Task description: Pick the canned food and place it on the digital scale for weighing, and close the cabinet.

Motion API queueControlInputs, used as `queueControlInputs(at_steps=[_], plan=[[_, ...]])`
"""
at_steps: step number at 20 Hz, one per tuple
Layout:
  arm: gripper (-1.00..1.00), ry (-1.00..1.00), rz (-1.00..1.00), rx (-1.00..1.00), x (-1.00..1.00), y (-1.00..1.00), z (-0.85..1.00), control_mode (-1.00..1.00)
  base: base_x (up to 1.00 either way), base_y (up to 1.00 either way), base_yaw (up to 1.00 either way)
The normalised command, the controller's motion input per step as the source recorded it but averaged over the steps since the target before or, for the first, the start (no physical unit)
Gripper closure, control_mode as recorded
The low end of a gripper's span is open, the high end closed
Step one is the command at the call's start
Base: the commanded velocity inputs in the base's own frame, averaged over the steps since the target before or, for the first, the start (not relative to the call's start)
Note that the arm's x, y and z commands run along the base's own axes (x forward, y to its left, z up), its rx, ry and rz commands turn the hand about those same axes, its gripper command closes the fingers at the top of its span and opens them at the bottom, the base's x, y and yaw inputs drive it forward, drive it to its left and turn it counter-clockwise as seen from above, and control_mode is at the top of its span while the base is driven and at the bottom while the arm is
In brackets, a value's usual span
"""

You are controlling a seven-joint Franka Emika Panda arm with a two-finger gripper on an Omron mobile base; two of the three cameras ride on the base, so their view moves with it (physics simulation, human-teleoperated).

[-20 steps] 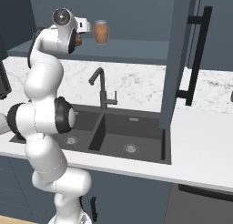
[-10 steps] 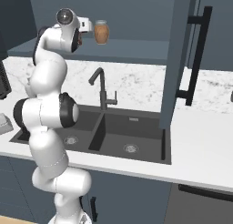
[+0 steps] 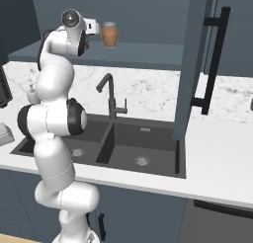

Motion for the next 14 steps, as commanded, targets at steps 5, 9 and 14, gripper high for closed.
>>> queueControlInputs(at_steps=[5,9,14], plan=[[-1.0,-0.01,0.0,0.0,0.29,0.19,-0.15,-1.0,0.0,0.0,0.0],[-1.0,-0.01,0.0,0.0,0.24,0.05,-0.09,-1.0,0.0,0.0,0.0],[1.0,0.0,0.0,0.0,0.18,0.02,-0.17,-1.0,0.0,0.0,0.0]])
